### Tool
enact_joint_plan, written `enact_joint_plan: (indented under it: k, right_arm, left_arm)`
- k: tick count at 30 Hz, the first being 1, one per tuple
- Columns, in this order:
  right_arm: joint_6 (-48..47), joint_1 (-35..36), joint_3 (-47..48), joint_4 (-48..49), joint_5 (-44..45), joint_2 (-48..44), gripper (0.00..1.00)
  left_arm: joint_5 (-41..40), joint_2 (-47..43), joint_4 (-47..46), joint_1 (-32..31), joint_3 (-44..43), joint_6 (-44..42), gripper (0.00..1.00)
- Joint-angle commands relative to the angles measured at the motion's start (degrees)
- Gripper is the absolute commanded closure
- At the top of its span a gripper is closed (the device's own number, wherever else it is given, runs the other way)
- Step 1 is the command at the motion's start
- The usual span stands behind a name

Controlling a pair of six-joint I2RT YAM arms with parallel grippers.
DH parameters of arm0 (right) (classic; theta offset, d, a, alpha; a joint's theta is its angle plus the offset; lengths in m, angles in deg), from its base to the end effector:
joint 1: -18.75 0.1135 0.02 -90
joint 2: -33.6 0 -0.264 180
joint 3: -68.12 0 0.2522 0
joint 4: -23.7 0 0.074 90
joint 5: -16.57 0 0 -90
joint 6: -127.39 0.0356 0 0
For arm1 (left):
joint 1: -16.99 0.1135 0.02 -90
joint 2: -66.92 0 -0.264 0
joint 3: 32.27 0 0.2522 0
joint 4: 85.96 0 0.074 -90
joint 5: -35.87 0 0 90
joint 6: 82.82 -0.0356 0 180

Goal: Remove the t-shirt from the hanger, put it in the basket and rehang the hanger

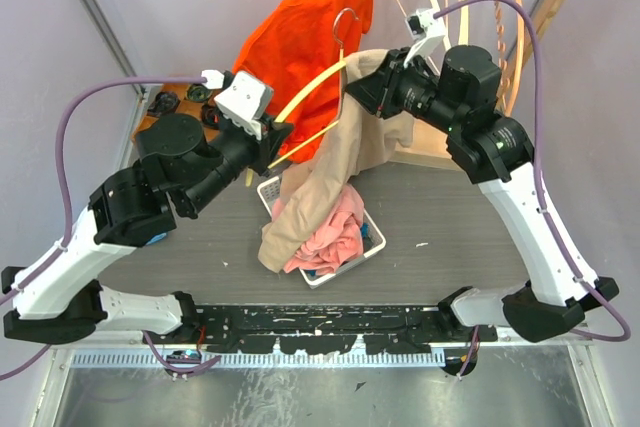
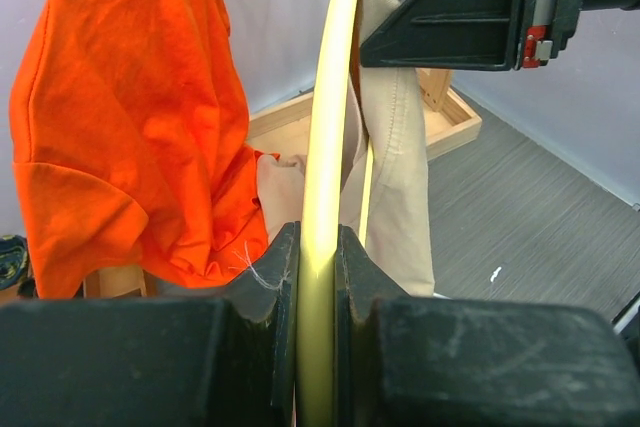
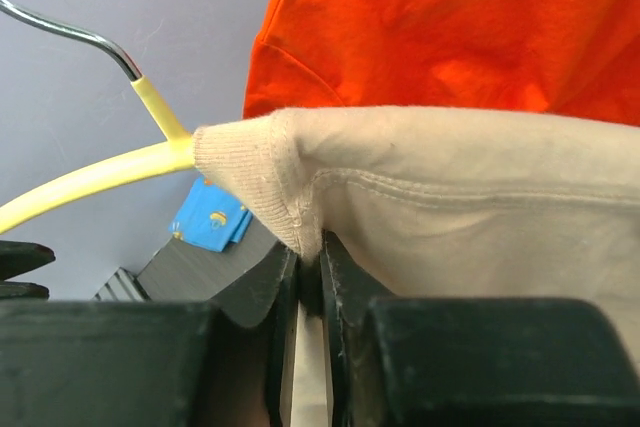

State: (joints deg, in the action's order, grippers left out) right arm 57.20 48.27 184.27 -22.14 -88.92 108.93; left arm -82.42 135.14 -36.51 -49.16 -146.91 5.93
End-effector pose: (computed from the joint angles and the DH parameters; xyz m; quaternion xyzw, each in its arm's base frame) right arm 0.2145 0.1324 0.5243 -0.1525 0.7203 0.3696 0.5668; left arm 0.0967 -0.1771 0.5358 0.2505 0.6786 -0.2084 0.6582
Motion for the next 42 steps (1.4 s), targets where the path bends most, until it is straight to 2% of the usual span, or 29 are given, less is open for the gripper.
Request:
enact_joint_plan:
  k: [1,5,10,15,23,34,42]
  right_arm:
    - [0.4,0.2,-1.4,5.3,5.3,-3.9,0.84]
    - [0.9,0.2,-2.1,5.2,7.3,-4.5,0.88]
    - [2.7,0.2,-3.0,5.1,16.3,-5.8,0.98]
    - [3.6,0.2,-2.1,4.4,21.8,-5.1,0.99]
    - [5.8,0.2,-0.8,2.0,29.3,-3.3,0.99]
    - [4.8,0.2,0.5,1.1,29.1,-1.6,0.99]
    - [5.7,0.2,-1.8,0.5,25.8,-2.5,1.0]
  left_arm:
    - [-3.1,-3.3,-5.3,0.0,-0.8,-0.5,1.0]
    - [-4.6,-5.9,-3.8,0.0,1.6,-0.4,1.0]
    - [-2.1,-10.0,-3.7,0.1,4.7,0.0,1.0]
    - [1.5,-14.9,-4.8,0.1,7.6,-0.1,1.0]
    - [-0.1,-17.9,-3.2,0.0,7.8,-0.7,1.0]
    - [-0.2,-19.2,-3.5,0.0,7.7,-3.2,1.0]
    - [-0.7,-17.9,-8.7,0.0,7.8,-6.5,1.0]
